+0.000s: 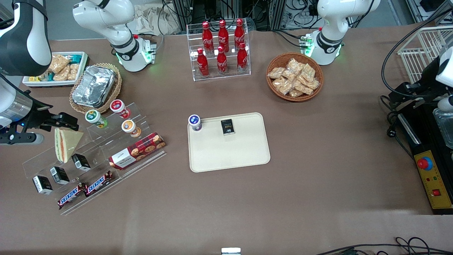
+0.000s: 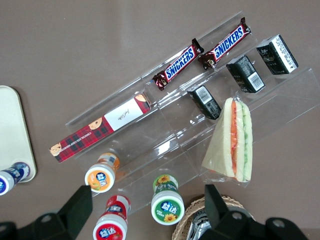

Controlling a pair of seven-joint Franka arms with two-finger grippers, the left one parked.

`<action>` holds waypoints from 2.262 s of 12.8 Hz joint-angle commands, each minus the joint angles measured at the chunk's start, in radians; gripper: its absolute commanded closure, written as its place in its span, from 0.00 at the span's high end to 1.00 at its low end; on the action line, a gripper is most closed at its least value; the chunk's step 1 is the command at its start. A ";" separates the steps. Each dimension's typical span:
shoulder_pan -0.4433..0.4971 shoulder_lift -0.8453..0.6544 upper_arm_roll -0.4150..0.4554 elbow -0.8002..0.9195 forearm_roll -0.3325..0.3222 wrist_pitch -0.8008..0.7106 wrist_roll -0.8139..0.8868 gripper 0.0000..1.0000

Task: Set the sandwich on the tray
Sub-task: 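Move the right gripper toward the wrapped sandwich in the acrylic rack, then lower the open right gripper around the wrapped sandwich's upright edge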

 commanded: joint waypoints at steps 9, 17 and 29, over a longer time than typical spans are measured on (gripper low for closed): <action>-0.001 0.005 -0.001 0.041 -0.024 -0.016 0.005 1.00; -0.148 -0.013 -0.021 -0.018 -0.058 0.078 -0.134 1.00; -0.227 -0.006 -0.016 -0.348 0.001 0.533 -0.201 1.00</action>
